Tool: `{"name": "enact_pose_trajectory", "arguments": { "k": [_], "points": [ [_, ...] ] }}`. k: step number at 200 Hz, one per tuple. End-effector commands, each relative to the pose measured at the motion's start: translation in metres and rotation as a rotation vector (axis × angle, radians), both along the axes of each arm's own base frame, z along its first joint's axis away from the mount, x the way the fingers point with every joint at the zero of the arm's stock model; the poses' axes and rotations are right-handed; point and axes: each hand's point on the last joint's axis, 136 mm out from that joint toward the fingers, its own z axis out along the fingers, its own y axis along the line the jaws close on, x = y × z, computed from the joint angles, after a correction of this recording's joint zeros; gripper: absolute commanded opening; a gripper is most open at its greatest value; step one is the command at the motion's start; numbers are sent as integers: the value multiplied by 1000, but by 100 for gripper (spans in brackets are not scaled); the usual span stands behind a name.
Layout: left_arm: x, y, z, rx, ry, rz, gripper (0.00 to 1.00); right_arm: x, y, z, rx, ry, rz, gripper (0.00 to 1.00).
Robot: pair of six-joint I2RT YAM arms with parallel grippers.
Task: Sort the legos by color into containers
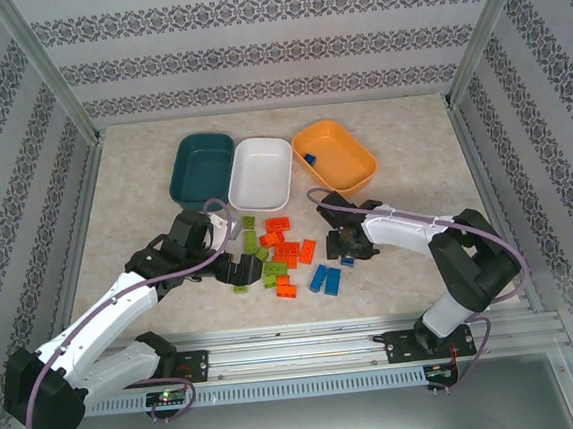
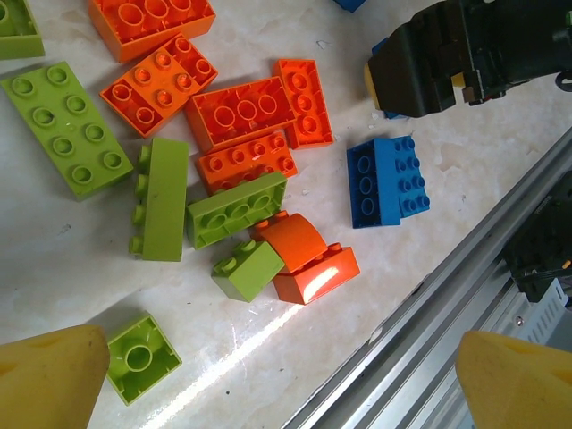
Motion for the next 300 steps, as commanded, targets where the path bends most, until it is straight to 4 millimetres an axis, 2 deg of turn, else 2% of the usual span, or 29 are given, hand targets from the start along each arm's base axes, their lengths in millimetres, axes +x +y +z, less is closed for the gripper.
{"name": "enact_pose_trajectory", "arguments": {
  "k": [1,44,81,109,143,168,186,206,225,249,266,300],
  "points": [
    [-1,-3,7,11,-23,-27,100,4,-3,-6,5,-12,-26,54],
    [0,-2,7,15,-29,-24,100,0,-10,-13,7,-5,-36,40],
    [0,-2,7,19,-28,-22,100,-2,-16,-3,16,-32,-50,26],
    [1,-1,6,21,-27,-19,100,-2,-21,20,31,-78,-46,26],
    [2,0,6,30,-27,-12,100,7,-24,69,85,-169,-33,26],
    [2,-1,7,30,-23,-13,100,29,-19,105,123,-213,2,26],
    [0,-2,6,26,-19,-26,100,55,-18,131,125,-247,21,26],
    [0,-1,8,30,-25,-28,100,87,-21,150,128,-277,11,26],
    [1,-1,9,31,-32,-26,100,117,-24,158,148,-290,-17,26],
    [0,0,9,32,-33,-28,100,152,-27,150,173,-265,-53,25],
    [0,-1,9,31,-31,-30,100,173,-27,137,186,-246,-73,25],
    [0,-2,7,30,-23,-32,100,201,-18,109,228,-217,-94,25]
  ]
}}
